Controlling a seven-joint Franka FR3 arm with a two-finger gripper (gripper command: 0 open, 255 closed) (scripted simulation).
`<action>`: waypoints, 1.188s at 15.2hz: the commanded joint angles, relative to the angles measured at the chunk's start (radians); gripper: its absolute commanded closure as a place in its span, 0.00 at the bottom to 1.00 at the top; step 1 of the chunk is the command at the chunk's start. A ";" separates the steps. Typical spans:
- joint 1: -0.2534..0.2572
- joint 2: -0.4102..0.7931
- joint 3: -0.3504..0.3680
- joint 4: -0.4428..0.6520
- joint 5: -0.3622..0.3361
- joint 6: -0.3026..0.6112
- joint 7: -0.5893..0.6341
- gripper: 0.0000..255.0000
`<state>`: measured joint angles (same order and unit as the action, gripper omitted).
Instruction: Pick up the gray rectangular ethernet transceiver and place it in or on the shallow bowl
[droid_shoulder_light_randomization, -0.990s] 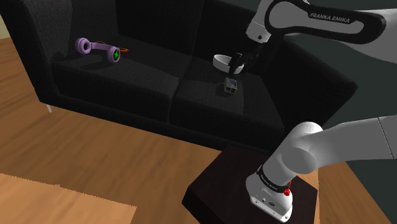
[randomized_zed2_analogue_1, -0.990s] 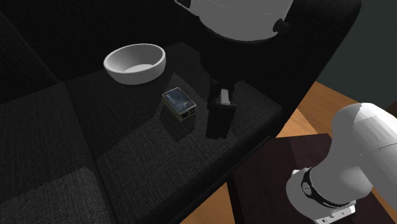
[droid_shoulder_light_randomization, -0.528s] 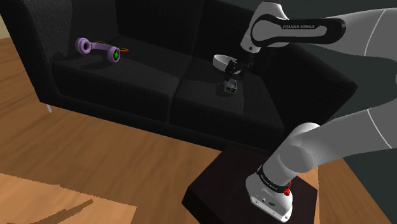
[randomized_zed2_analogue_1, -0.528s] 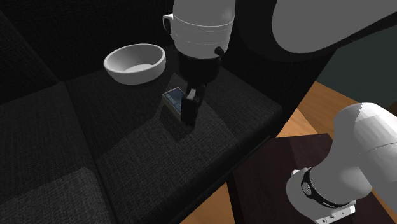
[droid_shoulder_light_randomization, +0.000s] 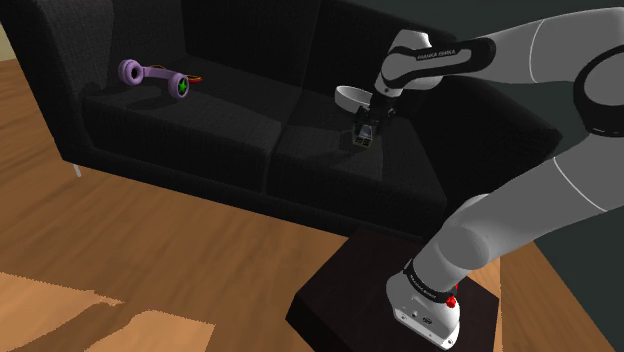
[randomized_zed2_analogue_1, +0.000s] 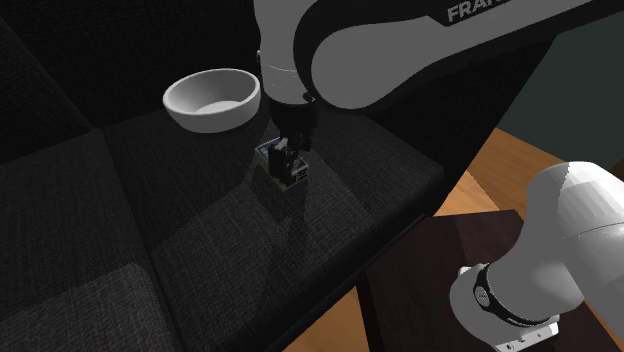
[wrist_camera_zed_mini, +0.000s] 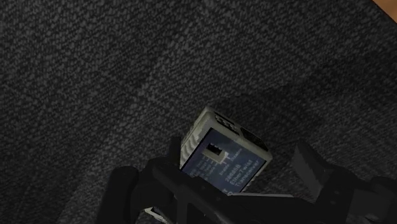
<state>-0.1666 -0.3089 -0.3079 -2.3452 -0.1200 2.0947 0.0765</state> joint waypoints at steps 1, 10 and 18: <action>-0.002 0.021 -0.006 -0.003 0.003 0.023 0.002 0.00; -0.001 0.066 -0.016 -0.054 0.009 0.118 -0.005 0.00; -0.001 0.066 -0.016 -0.054 0.009 0.118 -0.005 1.00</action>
<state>-0.1678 -0.2433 -0.3243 -2.3991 -0.1107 2.2122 0.0714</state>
